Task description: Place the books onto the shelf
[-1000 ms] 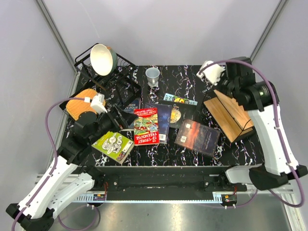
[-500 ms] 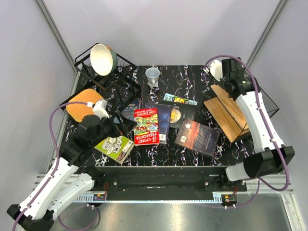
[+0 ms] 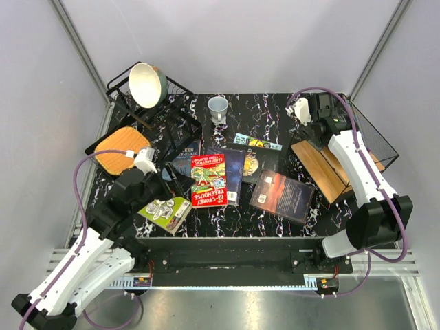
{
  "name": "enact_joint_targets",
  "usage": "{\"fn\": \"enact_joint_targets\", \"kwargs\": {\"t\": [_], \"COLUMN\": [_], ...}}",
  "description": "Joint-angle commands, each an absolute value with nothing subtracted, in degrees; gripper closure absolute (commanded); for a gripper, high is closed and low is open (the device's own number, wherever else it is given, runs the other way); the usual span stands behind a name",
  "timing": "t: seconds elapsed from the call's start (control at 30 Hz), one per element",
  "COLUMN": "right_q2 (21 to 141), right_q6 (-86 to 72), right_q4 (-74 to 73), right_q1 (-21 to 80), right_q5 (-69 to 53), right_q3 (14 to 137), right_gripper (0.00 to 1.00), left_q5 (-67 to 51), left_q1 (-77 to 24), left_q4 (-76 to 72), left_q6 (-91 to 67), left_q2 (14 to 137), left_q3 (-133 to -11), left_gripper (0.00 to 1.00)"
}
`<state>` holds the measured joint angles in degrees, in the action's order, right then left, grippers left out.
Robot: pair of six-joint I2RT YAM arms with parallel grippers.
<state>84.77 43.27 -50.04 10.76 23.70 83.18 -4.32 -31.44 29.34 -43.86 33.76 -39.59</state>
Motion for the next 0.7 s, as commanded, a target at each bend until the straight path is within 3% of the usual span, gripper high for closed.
{"fn": "enact_joint_targets", "kwargs": {"t": [0.0,0.3,0.67], "right_q2": [85.25,88.94,92.81], "right_q6": [39.55,34.72,33.05], "right_q4": [-51.32,-56.42,-56.86], "right_q1": [10.37,9.49,8.96], "right_q5": [19.78,11.61,10.55], "right_q3": [83.93,90.35,92.90], "right_gripper": [0.30,0.28,0.26], "left_q5": [-5.88,-6.42,-7.03], "left_q1": [-31.46,-31.38,-31.38], "left_q4": [24.35,23.91,24.08], "left_q6": [-44.56,-44.91,-44.39], "left_q2": [33.13,31.12,31.20], "left_q3": [-38.41,-37.09,-36.74], "left_gripper": [0.01,0.01,0.01]}}
